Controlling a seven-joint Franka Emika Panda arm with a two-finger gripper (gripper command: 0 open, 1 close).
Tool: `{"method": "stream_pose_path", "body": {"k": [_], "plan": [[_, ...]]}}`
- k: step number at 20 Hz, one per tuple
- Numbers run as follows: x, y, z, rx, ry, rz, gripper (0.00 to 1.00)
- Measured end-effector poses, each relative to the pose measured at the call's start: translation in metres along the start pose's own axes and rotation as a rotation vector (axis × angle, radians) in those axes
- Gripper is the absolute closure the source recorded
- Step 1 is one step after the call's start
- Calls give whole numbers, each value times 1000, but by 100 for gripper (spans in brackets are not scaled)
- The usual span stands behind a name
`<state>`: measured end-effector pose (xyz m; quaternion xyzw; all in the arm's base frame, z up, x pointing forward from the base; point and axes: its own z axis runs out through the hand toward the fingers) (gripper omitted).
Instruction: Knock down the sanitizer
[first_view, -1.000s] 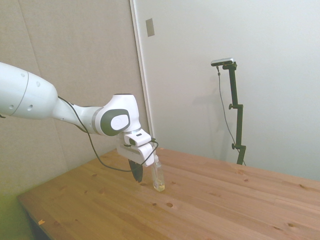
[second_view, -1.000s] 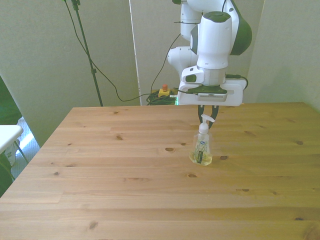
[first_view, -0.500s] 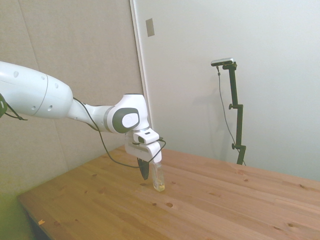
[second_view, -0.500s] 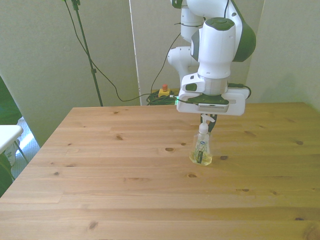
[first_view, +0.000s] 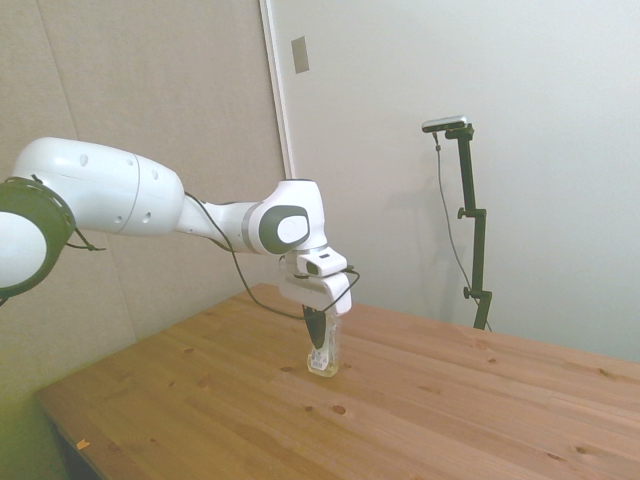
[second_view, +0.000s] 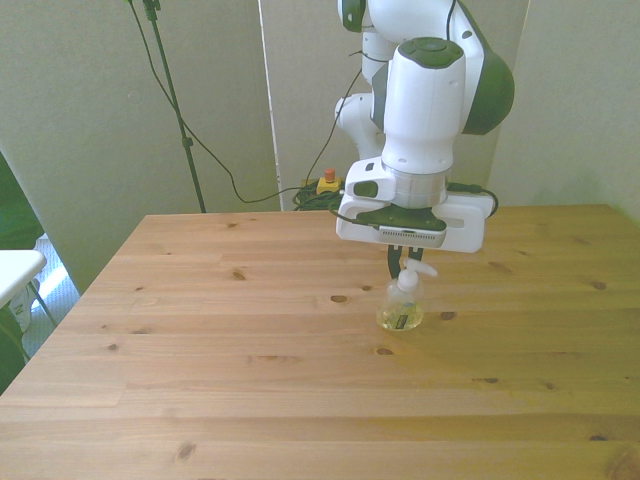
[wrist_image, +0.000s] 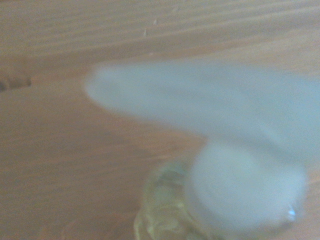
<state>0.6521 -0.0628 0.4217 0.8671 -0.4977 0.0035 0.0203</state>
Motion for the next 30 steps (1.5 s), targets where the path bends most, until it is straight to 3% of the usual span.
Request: {"method": "stream_pose_path", "body": {"k": [6,7,17,30], "plan": [[24,-22,-8,30,26,11,100],[26,-24,-9,34,29,13,0],[44,-24,-7,51,42,32,0],[25,-20,-8,67,-11,-24,0]]}}
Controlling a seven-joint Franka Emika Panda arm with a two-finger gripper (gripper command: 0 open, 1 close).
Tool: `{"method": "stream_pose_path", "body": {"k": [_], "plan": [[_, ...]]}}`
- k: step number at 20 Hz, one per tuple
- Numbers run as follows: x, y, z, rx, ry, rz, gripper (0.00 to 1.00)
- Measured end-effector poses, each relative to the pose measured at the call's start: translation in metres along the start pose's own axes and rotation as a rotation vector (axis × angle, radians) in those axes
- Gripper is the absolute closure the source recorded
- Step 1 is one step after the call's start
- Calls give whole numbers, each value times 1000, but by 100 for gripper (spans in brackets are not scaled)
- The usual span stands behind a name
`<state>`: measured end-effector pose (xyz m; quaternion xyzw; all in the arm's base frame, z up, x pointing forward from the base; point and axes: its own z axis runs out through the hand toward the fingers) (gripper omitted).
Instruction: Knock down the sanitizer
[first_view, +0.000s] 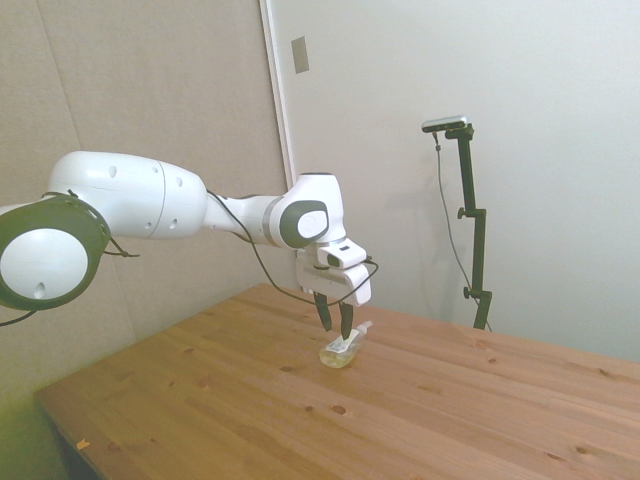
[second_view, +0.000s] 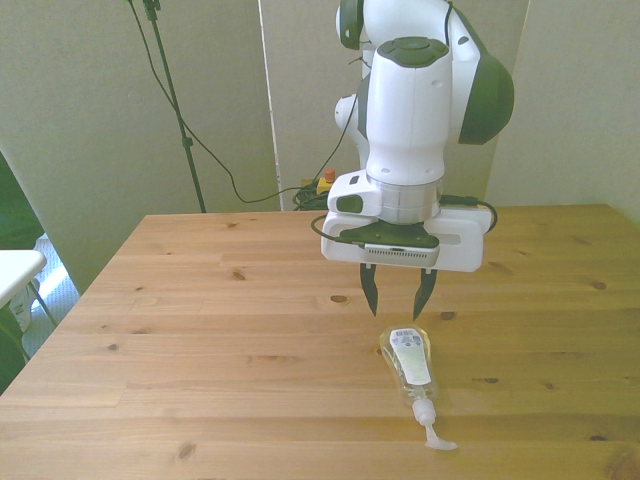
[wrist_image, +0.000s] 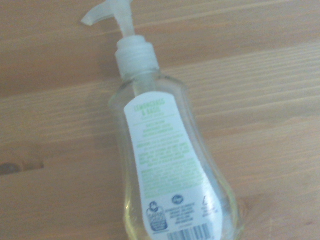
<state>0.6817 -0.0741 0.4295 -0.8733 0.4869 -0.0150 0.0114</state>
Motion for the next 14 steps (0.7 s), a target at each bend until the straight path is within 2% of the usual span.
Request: {"method": "stream_pose_path", "body": {"k": [9,14], "plan": [[-50,14,-5,-6,-53,-85,0],[-77,36,-10,-4,-58,-102,0]]}}
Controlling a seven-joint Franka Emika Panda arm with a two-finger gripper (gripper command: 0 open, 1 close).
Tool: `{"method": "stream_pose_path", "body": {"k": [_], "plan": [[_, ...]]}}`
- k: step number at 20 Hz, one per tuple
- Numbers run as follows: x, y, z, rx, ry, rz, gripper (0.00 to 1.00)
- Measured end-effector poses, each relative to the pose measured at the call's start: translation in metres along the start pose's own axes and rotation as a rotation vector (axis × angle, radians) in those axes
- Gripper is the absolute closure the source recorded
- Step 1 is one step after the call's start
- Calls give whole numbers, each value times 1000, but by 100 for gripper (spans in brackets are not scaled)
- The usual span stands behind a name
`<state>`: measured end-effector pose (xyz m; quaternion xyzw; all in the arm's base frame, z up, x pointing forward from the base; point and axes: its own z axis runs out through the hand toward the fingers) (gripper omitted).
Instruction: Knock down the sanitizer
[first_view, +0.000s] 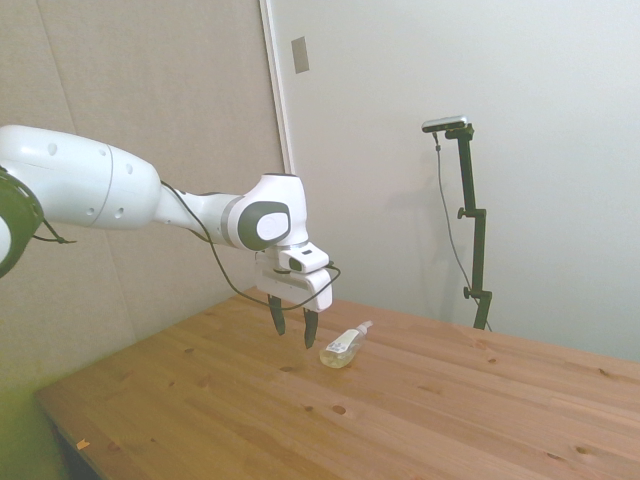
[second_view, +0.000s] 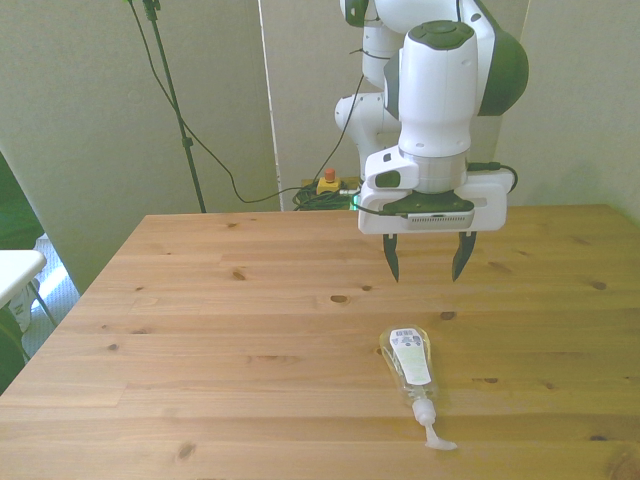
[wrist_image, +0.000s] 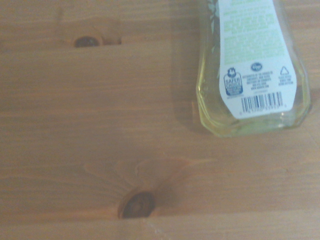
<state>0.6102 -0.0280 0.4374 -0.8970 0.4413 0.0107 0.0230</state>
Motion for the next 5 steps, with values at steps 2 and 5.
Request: {"method": "stream_pose_path", "body": {"k": [2,5], "plan": [[-11,10,1,-1,-2,-7,0],[-29,20,8,6,1,-24,0]]}}
